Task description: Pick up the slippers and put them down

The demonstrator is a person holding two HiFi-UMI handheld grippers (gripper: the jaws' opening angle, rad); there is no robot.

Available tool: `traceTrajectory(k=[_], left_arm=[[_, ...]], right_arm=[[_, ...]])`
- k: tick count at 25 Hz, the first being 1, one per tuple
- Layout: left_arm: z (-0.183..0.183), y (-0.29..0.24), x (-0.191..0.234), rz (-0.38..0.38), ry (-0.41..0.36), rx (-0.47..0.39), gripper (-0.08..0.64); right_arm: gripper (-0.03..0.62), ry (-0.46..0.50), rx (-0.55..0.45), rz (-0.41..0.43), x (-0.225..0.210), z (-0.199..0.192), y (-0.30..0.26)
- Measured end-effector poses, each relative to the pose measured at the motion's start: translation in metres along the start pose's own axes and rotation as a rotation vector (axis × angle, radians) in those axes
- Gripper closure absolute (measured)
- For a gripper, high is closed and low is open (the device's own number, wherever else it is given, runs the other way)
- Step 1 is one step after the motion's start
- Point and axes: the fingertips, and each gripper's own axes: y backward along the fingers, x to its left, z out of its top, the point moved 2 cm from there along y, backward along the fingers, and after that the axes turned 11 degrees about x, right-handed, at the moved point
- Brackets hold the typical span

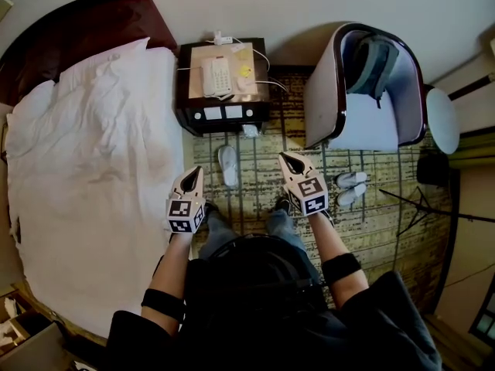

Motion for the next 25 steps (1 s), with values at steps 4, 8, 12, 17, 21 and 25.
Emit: traceTrajectory(k=[4,8,12,17,21,25], left_arm=[[-0.003,0.000,-0.004,-0.005,0.010,-0.003,0.561],[-0.006,-0.004,-0.008,-0.011,0.016,0.001,0.561],[-0.005,-0.009,-0.011,-0.016,0.016,0.007,0.560],[-0.009,-0.014,-0.011,-0.019,0.017,0.023,0.560],[-0.014,-0.021,-0.012,-0.028,0.024,0.045,0.560],[-0.026,-0.036,-0.009,-0.028,0.044,0.087,0.532]], right_arm=[[0.591,-0.006,0.003,0.004,0.000,-0.003,0.001],[0.591,-0.009,0.005,0.012,0.003,-0.004,0.001],[0.591,-0.008,0.012,0.006,0.001,-0.009,-0.002],[0.591,-0.015,0.025,0.014,0.003,-0.014,-0.007],[0.591,-0.016,0.038,0.033,0.006,-0.016,-0.018],[0.591,-0.001,0.052,0.060,0.011,-0.016,-0.036]])
